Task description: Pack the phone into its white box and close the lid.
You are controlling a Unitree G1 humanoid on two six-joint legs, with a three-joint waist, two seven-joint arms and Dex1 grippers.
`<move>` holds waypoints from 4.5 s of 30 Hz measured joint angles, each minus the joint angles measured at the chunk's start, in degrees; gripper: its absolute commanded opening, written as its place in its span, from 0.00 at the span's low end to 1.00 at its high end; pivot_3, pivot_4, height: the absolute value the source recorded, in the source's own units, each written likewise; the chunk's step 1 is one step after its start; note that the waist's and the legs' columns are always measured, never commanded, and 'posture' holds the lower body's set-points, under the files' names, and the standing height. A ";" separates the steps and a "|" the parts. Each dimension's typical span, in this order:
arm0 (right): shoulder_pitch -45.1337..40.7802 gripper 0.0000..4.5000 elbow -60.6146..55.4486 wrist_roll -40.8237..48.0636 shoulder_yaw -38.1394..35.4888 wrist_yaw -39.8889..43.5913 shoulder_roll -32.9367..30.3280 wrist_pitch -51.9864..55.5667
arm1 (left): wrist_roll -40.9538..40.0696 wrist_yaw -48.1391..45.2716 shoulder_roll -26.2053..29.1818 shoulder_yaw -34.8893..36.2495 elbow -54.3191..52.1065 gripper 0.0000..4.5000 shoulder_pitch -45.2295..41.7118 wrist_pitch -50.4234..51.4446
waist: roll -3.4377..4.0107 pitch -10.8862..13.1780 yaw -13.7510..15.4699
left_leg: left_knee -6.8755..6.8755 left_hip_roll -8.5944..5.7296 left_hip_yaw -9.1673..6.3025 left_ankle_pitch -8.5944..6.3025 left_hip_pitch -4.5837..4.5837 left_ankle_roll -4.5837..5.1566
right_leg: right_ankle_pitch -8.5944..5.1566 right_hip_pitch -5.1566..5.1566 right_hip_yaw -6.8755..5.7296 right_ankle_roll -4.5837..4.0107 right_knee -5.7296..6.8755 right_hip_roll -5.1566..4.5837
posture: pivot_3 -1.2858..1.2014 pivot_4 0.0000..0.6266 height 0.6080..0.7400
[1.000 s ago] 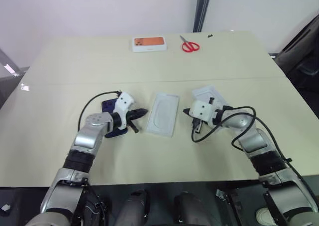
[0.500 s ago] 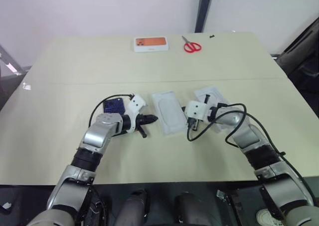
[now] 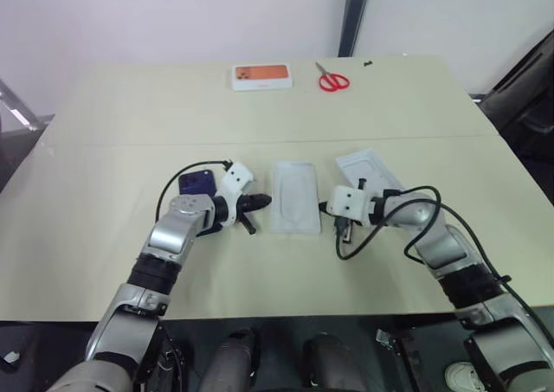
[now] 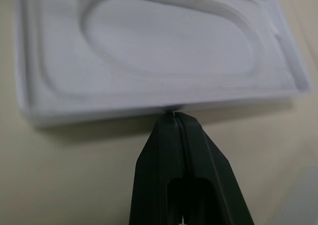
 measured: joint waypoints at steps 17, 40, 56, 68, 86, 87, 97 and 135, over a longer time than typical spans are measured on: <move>-0.86 0.00 1.54 -2.16 0.01 -1.01 -1.60 -2.33 | -0.01 0.47 0.24 0.50 -0.03 0.01 0.02 -0.04 | 0.00 0.00 0.07 | 0.08 0.00 0.00 0.00 -0.01 0.00 | 0.00 0.01 -0.01 0.00 0.02 0.00 | 0.52 0.24 0.95; -13.65 0.00 9.38 2.28 -1.65 -10.67 15.34 -2.30 | -15.54 -2.49 14.29 19.80 -2.32 1.00 0.19 19.14 | -0.01 0.02 -0.46 | 0.07 0.04 -0.02 0.00 -0.02 -0.02 | 0.00 -0.10 -0.02 0.00 0.09 0.02 | 0.52 0.24 0.95; -22.25 0.00 26.39 -7.15 11.54 -17.22 32.59 -2.56 | -25.17 3.85 22.65 33.32 -6.87 1.00 12.53 38.80 | -0.04 0.00 -1.68 | -0.12 0.01 -0.11 0.05 0.00 -0.09 | 0.00 -0.39 -0.05 0.00 0.15 0.02 | 0.52 0.24 0.95; -24.53 0.00 33.69 -11.47 14.52 -16.72 34.65 -0.39 | -25.73 9.42 18.32 33.53 -4.77 1.00 8.37 42.83 | -0.01 -0.07 -1.74 | -0.27 -0.02 -0.12 0.10 0.14 -0.19 | 0.00 -0.36 -0.04 0.00 0.18 0.00 | 0.52 0.24 0.95; -24.43 0.00 34.37 -10.94 14.26 -14.72 35.19 -0.01 | -27.48 12.91 13.66 35.11 -4.60 1.00 5.67 48.48 | 0.12 -0.31 -1.17 | -0.45 -0.08 -0.11 0.09 0.62 -0.19 | 0.00 0.03 -0.03 0.00 0.15 -0.08 | 0.52 0.24 0.95; -24.30 0.00 34.20 -10.88 14.23 -14.25 35.14 -0.01 | -27.45 13.00 13.40 34.58 -4.79 1.00 5.59 48.59 | 0.12 -0.34 -1.14 | -0.45 -0.08 -0.11 0.09 0.62 -0.19 | 0.00 0.04 -0.03 0.00 0.15 -0.08 | 0.52 0.24 0.95; -23.92 0.00 33.82 -10.59 13.46 -13.51 34.29 0.06 | -25.98 12.20 12.66 30.06 -3.16 1.00 2.50 48.65 | 0.20 -0.43 0.09 | -0.46 -0.12 -0.11 0.09 0.69 -0.19 | 0.00 0.12 -0.04 0.00 0.12 -0.10 | 0.52 0.24 0.95; -21.99 0.00 31.79 -11.39 13.42 -14.44 33.30 -0.12 | -26.33 7.96 10.26 29.59 6.81 0.29 -2.35 47.89 | 0.33 -0.59 -0.02 | -0.55 -0.15 -0.19 0.09 0.72 -0.19 | 0.00 0.18 -0.05 0.00 0.02 -0.11 | 0.52 0.24 0.95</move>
